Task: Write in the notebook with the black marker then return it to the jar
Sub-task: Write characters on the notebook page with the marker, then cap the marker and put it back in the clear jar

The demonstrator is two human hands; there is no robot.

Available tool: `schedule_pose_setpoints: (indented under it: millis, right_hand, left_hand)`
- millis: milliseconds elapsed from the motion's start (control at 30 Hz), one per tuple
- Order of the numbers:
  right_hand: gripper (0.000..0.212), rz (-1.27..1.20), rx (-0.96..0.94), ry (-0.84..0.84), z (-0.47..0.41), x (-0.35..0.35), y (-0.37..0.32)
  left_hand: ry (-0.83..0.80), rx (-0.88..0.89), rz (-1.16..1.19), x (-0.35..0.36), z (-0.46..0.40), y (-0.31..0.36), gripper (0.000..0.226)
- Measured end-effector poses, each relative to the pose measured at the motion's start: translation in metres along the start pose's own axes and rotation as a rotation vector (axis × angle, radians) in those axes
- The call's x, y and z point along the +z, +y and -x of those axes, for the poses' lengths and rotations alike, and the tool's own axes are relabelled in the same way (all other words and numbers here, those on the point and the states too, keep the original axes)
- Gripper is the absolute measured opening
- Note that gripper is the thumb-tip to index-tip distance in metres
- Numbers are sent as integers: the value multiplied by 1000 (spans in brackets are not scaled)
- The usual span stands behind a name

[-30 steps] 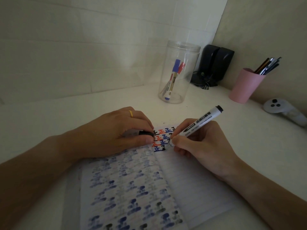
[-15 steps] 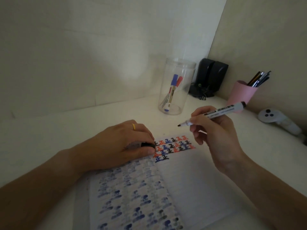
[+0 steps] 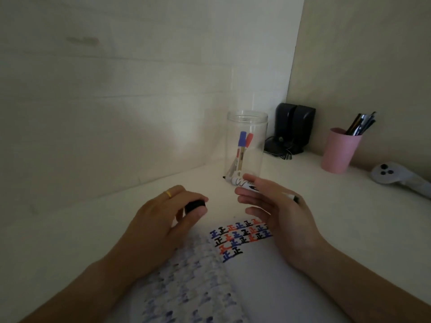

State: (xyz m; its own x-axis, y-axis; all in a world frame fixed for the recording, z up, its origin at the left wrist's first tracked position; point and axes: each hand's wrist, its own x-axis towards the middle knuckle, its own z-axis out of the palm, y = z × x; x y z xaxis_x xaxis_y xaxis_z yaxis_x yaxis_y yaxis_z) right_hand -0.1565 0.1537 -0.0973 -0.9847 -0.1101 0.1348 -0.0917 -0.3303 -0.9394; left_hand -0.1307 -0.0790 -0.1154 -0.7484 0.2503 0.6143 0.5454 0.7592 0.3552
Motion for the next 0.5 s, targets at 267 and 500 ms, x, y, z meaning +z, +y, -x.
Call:
schedule_pose_setpoints:
  millis: [267,500]
  right_hand:
    - [16,-52,-20,18,1,-11,-4]
    - [21,-69,-7,-39,3,-8,-5]
  left_hand:
    - [76,-131,155,-2,2,-1,38]
    - [149,-161,261,-7,1,6,22]
